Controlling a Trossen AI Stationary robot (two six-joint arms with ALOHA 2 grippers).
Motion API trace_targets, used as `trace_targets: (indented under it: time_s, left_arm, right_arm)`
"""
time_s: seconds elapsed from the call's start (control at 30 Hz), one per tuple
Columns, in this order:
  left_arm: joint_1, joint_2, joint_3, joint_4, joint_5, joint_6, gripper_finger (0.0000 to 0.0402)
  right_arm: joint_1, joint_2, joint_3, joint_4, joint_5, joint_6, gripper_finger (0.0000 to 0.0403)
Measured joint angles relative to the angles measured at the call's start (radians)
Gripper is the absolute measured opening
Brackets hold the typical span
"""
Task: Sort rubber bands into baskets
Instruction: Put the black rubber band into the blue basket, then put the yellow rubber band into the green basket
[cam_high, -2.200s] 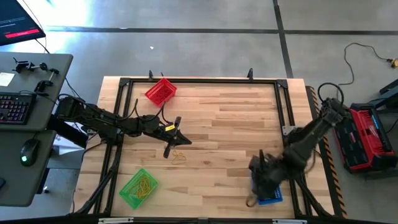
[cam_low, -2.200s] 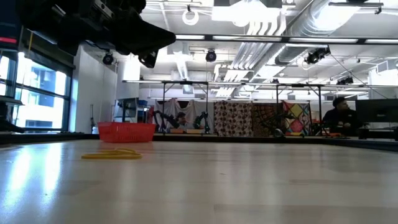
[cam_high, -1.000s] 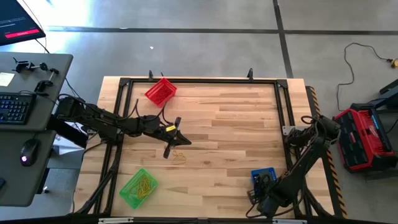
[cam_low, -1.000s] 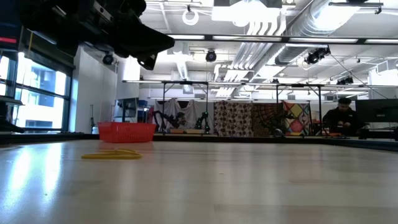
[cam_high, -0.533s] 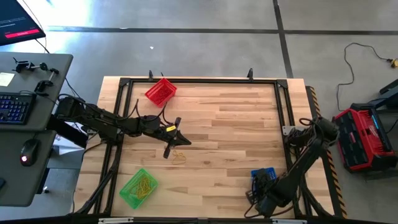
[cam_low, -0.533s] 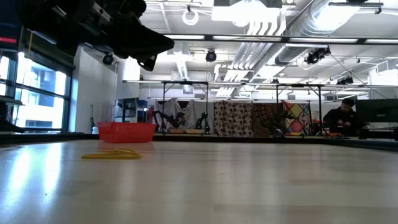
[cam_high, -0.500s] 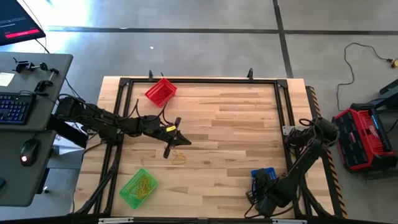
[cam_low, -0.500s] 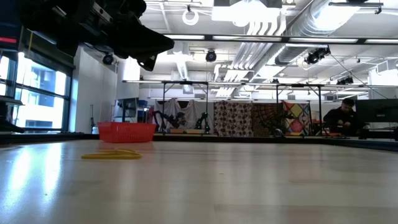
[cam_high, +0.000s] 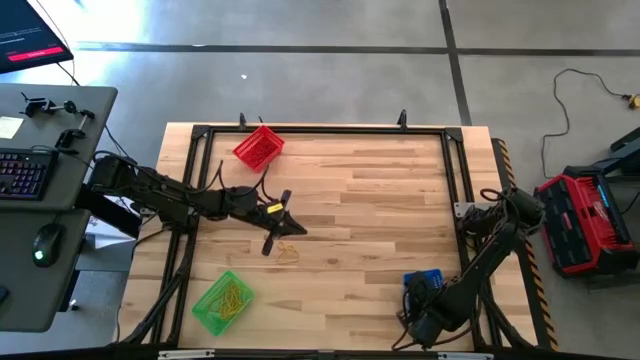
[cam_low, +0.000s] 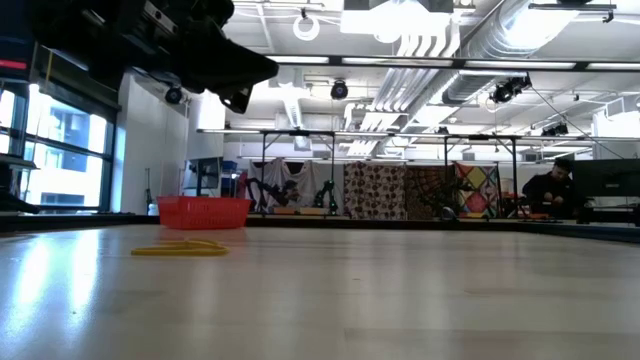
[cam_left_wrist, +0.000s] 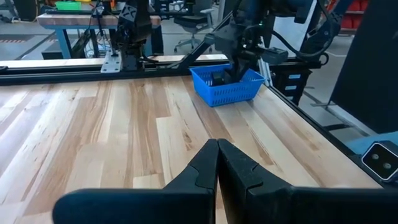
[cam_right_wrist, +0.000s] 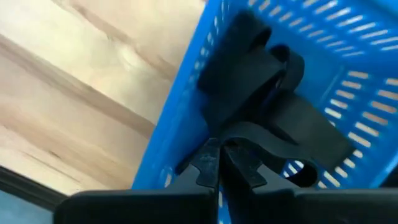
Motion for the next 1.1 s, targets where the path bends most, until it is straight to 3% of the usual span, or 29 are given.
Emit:
trace_targets:
  time_s: [0.2, 0.47, 0.63, 0.83, 1.1]
  left_arm:
    - [-0.015, 0.0, 0.0, 0.0, 0.0, 0.001, 0.0]
    - [-0.02, 0.0, 0.0, 0.0, 0.001, 0.001, 0.0]
    - [-0.02, 0.0, 0.0, 0.0, 0.0, 0.001, 0.0]
    - [-0.02, 0.0, 0.0, 0.0, 0.0, 0.0, 0.0]
    - [-0.02, 0.0, 0.0, 0.0, 0.0, 0.001, 0.0]
  right_arm:
    - [-0.001, 0.0, 0.001, 0.005, -0.05, -0.043, 0.0018]
    - [-0.008, -0.004, 0.001, 0.028, -0.095, -0.074, 0.0124]
    - [-0.01, -0.015, 0.001, 0.054, -0.126, -0.112, 0.0163]
    - [-0.01, -0.053, 0.001, 0.042, -0.129, -0.129, 0.0159]
    - [-0.01, -0.122, 0.001, -0.015, -0.067, -0.215, 0.0104]
